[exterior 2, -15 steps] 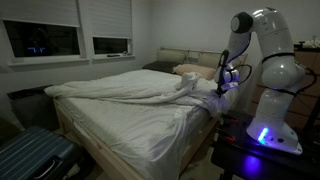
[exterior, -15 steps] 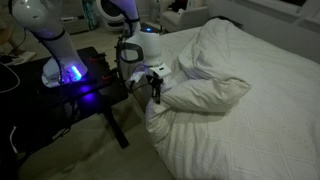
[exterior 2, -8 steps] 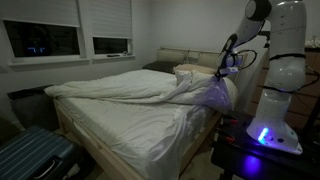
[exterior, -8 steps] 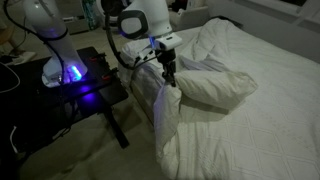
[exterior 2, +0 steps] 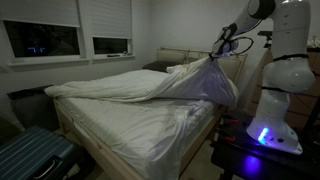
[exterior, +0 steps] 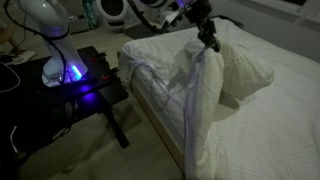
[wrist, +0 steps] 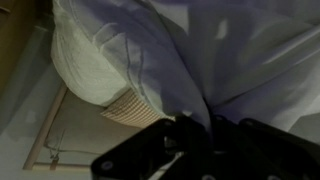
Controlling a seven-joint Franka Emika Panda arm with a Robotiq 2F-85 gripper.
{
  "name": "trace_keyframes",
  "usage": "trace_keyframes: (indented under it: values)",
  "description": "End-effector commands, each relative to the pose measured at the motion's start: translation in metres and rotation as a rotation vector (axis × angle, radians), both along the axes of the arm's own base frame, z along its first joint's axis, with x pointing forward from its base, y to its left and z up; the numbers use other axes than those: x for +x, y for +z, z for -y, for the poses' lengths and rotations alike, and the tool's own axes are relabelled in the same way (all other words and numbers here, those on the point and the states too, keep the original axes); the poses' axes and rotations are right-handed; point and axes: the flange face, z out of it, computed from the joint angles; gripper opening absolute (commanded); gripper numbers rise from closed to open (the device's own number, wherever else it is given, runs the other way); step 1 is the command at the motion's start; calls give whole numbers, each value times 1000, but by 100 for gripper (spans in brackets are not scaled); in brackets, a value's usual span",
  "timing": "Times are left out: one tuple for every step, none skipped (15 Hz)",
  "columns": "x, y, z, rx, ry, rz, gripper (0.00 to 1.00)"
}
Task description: Spread the corner of the bed well
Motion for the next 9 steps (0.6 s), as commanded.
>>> trace_keyframes:
  values:
    - [34, 83, 16, -124, -40, 135, 1]
    - [42, 101, 17, -149, -45, 168, 1]
    - [52, 116, 17, -172, -47, 201, 1]
    - [62, 131, 17, -189, -50, 235, 1]
    - [70, 144, 17, -202, -57, 269, 1]
    - [78, 155, 18, -212, -67, 303, 1]
    - [85, 165, 21, -217, -80, 333, 1]
    - [93, 173, 24, -222, -95, 364, 1]
    - [100, 180, 28, -224, -106, 392, 1]
